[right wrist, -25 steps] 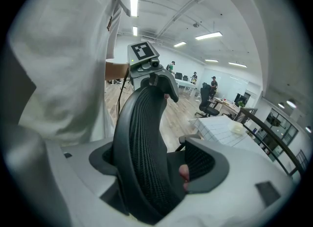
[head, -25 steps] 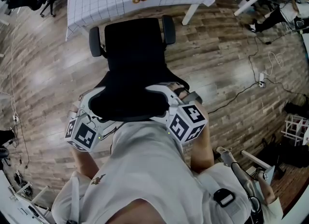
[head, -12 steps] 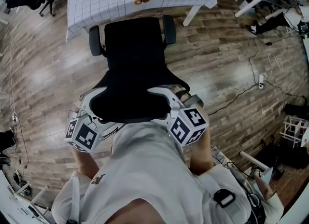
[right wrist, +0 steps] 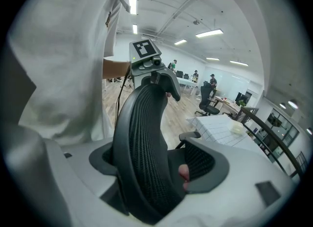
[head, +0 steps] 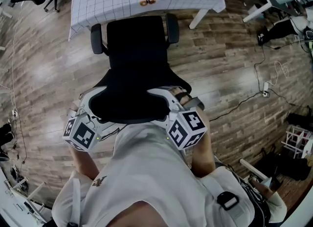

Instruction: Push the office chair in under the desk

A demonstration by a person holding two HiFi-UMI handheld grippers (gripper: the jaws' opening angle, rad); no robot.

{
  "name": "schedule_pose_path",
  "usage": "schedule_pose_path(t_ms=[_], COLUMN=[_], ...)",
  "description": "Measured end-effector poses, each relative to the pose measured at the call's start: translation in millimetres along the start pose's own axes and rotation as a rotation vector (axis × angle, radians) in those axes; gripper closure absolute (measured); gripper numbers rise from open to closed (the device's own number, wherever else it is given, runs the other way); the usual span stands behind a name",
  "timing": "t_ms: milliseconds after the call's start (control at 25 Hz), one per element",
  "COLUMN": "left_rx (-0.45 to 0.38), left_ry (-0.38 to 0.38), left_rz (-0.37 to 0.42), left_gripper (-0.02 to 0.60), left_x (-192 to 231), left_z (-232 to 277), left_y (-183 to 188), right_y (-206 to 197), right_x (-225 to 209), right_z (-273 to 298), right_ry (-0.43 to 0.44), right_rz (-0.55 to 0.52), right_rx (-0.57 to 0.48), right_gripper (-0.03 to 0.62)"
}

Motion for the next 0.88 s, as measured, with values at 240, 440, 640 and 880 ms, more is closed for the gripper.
schedule_pose_path(t_ms=[240, 440, 640, 880], left_rx=[-0.001, -0.003, 0.003, -0.003], left_ry=[-0.004, -0.017, -0.022, -0.025], left_rz=[-0.01, -0.013, -0.014, -0.006], left_gripper=[0.127, 0.121, 0.118, 0.117], left_x=[13.4, 23.7, 33.5, 49.5], left_z=[4.1, 9.4, 14.9, 13.6], left_y=[0.2, 1.3, 2.0, -2.9], right_y=[-2.1, -5.2, -8.8, -6.5], right_x=[-14.8, -26.0, -37.0, -49.8], right_z=[1.9, 1.9, 2.5, 10.7], right_ry=[0.017, 0.024, 0.029, 0.023], right_rz=[-0.005, -0.008, -0.013, -0.007], right_rx=[0.001, -0.001, 0.008, 0.016], right_gripper=[0.233, 0.235, 0.235, 0.235])
Point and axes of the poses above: the fingertips, and each gripper's own axes: z forward along the fingers, x to its left, y out of its top, the point moved 6 cm from there along -z, backward along the fingers, and after that the axes turned 4 degrees about -x, right-handed, at the moved point
